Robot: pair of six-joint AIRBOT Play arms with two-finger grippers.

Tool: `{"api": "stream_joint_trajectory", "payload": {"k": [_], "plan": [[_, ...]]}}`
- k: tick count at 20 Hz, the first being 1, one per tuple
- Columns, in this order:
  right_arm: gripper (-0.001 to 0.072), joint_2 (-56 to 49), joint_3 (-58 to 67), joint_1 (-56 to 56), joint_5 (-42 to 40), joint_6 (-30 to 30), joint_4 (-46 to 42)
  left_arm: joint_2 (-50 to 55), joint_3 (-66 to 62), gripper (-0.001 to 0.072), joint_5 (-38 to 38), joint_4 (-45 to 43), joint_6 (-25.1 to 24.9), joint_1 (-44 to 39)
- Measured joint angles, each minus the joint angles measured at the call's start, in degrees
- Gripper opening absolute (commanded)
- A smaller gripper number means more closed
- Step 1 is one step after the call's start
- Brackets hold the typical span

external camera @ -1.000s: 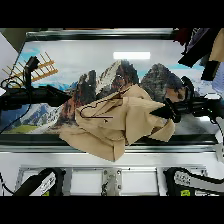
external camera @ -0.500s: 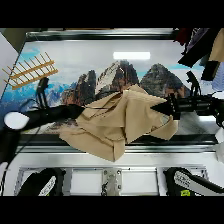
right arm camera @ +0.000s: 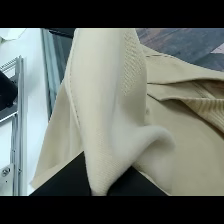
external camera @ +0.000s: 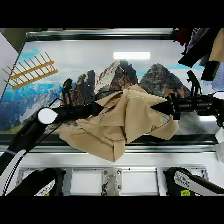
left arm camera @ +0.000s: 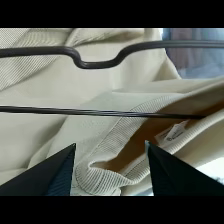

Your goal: Fold the clothes and pants, and hang the long-sleeved shirts on hangers.

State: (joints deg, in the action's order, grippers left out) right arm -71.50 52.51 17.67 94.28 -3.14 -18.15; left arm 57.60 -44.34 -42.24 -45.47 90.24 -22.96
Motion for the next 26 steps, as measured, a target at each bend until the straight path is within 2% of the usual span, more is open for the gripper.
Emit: {"api": "stream_joint_trajectory", "payload": {"k": [9, 16, 17, 18, 19, 22, 23, 24, 26], "plan": [[0.0014, 0.0, 0.0, 0.0, 0.02, -0.11, 0.0, 6.84, -3.63, 0.045, -9.94, -0.07, 1.9, -0.96], [0.0014, 0.0, 0.0, 0.0, 0.02, -0.11, 0.0, 7.54, -3.72, 0.0418, -10.99, -2.43, 3.1, -5.09], [0.0014, 0.0, 0.0, 0.0, 0.02, -0.11, 0.0, 7.78, -3.72, 0.0402, -11.28, -3.32, 3.63, -5.64], [0.0014, 0.0, 0.0, 0.0, 0.02, -0.11, 0.0, 8.13, -3.72, 0.0274, -11.37, -3.96, 4.22, -6.01], [0.0014, 0.0, 0.0, 0.0, 0.02, -0.11, -0.02, 8.55, -3.72, 0.0242, -11.37, -4.42, 4.68, -6.29], [0.0014, 0.02, 0.0, 0.0, 0.11, -0.57, -0.02, 10.23, -3.72, 0.0239, -11.43, -5.22, 5.33, -6.95], [0.0014, 0.02, 0.0, 0.0, 0.15, -0.87, -0.02, 10.82, -3.72, 0.0076, -11.61, -5.33, 5.38, -7.28], [0.0014, 0.07, 0.0, 0.0, 0.15, -1.01, -0.02, 11.34, -3.74, 0.0017, -11.78, -5.35, 5.73, -7.63], [0.0014, 0.59, 0.0, 0.0, -0.07, -1.4, -0.02, 12.04, -3.74, 0.0017, -11.78, -5.6, 5.75, -7.96]]}}
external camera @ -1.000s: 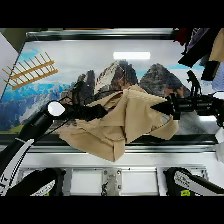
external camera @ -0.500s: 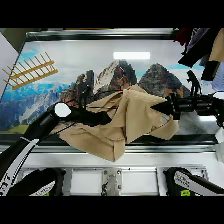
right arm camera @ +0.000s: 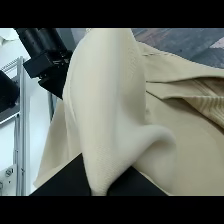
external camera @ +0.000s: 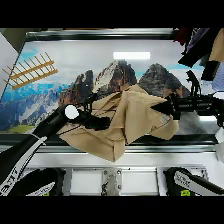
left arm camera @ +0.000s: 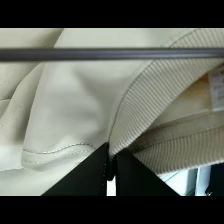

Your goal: Fold the clothes and pants, and hang the long-sleeved shirts on hangers.

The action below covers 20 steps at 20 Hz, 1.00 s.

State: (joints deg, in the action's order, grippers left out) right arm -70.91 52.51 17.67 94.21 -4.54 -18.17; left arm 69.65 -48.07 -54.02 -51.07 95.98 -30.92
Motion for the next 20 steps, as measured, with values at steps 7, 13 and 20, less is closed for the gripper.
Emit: {"api": "stream_joint_trajectory", "payload": {"k": [7, 13, 20], "plan": [[0.0012, 6.58, 0.0, -0.81, -6.27, -6.1, 5.22, -6.23, 0.0, 0.0016, -0.59, -0.26, -0.04, 9.38], [0.0012, 12.09, 0.0, -6.64, -11.39, -12.09, 10.32, -9.88, -0.04, 0.0017, -1.79, -0.35, -0.61, 17.07], [0.0012, 14.08, 0.0, -9.81, -12.07, -17.0, 11.13, -10.43, -0.09, 0.0017, -3.28, -0.15, -2.62, 27.43]]}}
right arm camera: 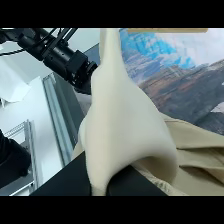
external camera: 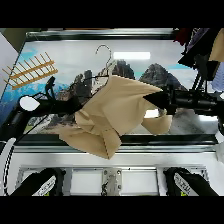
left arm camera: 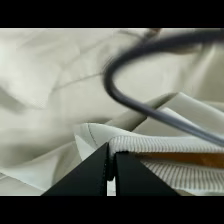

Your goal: Fold the clothes and pants, and hang the long-sleeved shirts on hangers.

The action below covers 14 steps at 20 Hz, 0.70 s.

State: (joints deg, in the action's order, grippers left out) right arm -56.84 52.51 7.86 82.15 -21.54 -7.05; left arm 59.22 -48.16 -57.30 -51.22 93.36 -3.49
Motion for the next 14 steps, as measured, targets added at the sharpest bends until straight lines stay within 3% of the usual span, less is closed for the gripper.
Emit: {"api": "stream_joint_trajectory", "payload": {"k": [9, 14], "plan": [[0.0012, 0.31, 0.0, -0.31, 1.75, -1.01, -0.5, -0.04, -0.02, 0.0016, -1.81, 0.17, -3.28, 8.26], [0.0012, 0.33, 0.0, -0.31, 2.1, -2.08, -5.14, -0.04, -0.02, 0.0017, -2.34, -0.22, -4.5, 10.47]]}}
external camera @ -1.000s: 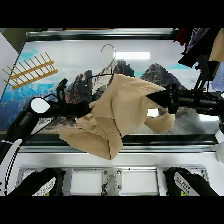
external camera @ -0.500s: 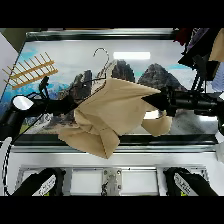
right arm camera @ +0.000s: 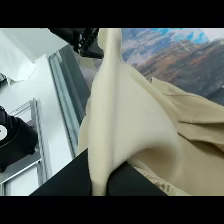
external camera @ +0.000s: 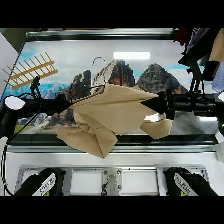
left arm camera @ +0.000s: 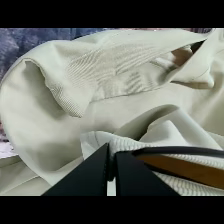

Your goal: Fold the clothes and pants, and hang the long-sleeved shirts on hangers.

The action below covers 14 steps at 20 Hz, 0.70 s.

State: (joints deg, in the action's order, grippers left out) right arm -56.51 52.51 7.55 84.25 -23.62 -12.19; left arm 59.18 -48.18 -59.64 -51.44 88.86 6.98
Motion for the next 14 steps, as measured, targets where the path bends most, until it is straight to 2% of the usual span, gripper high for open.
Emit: {"api": "stream_joint_trajectory", "payload": {"k": [4, 8, 14], "plan": [[0.0011, 0.0, 0.02, 0.07, 0.22, 0.15, -4.92, 0.02, -2.05, 0.0017, -0.63, -0.79, -0.98, 0.46], [0.0011, -0.09, -0.55, 0.17, 1.05, 3.48, -7.1, 0.04, -9.51, 0.0016, -4.13, -3.04, -1.44, 0.42], [0.0011, -0.42, -2.08, 0.13, 0.72, 7.91, -1.03, 0.04, -24.96, 0.0016, -10.27, -8.11, -1.51, -4.26]]}}
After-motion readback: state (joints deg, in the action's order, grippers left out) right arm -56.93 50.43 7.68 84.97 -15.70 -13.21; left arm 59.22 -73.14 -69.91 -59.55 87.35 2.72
